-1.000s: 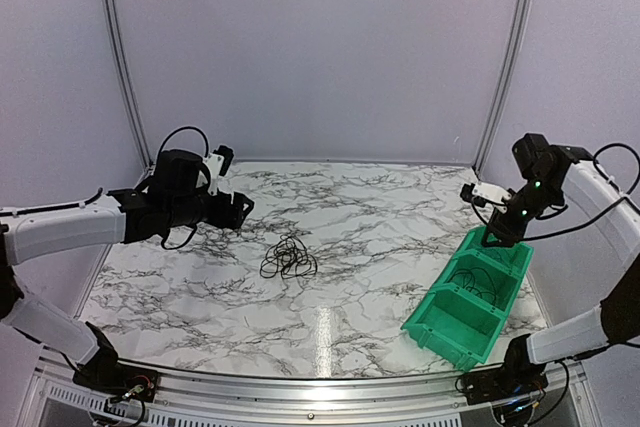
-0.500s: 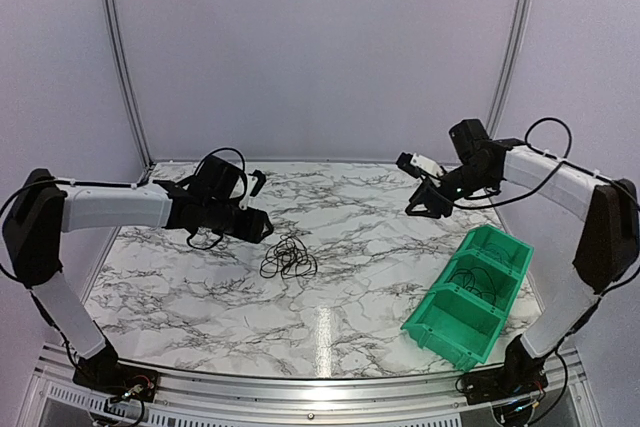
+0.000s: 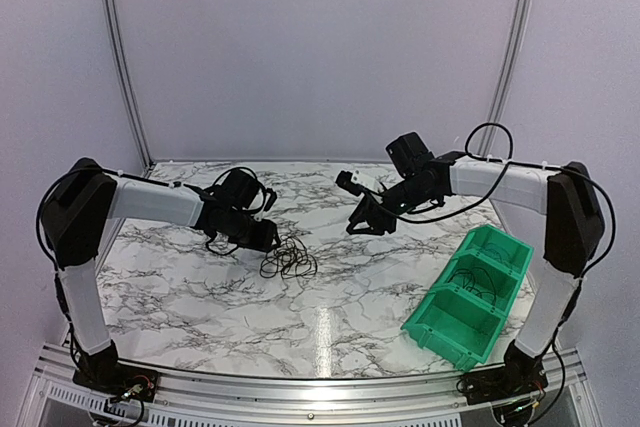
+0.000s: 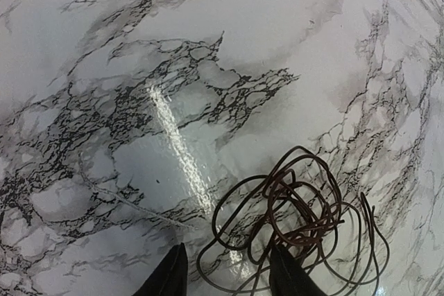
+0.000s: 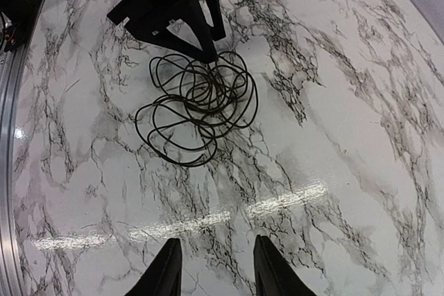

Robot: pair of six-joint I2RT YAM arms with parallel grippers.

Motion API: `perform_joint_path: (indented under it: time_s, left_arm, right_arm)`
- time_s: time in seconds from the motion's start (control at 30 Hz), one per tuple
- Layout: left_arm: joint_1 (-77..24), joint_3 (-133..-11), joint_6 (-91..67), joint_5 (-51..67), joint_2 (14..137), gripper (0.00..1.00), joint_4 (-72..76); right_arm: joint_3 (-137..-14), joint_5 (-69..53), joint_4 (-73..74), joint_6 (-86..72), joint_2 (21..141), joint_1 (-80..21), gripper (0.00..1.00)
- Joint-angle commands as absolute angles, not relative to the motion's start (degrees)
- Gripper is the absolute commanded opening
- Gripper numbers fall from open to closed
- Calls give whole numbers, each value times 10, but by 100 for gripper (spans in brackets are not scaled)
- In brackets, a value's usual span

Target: Untangle the cables

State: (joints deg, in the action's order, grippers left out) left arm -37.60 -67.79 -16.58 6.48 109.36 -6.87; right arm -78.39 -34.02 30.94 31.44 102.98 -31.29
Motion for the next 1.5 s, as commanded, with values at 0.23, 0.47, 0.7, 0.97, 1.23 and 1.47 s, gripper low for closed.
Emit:
perform_joint_path:
  time_s: [0.23, 0.47, 0.7, 0.97, 1.23, 1.47]
  left_arm:
    - [-372, -698, -154, 73, 1115, 19, -57]
    - [-372, -677, -148, 76, 1069, 0, -42]
    - [-372, -654, -132, 93, 926, 0, -45]
    - [-373, -706, -129, 143, 832, 0, -81]
    - [-373, -732, -145, 148, 807, 0, -97]
    - [-377, -755, -161, 137, 782, 0, -97]
  right_arm:
    - [-783, -344, 285, 299, 1037, -316, 37]
    - [-794, -350, 284, 296, 1056, -317, 37]
    - [-857, -336, 285, 287, 1080, -342, 42]
    - [-1010, -320, 293, 267, 1118, -407, 50]
    - [-1039, -353, 194, 205, 1138, -427, 57]
    - [-996, -381, 99, 115, 1214, -427, 43]
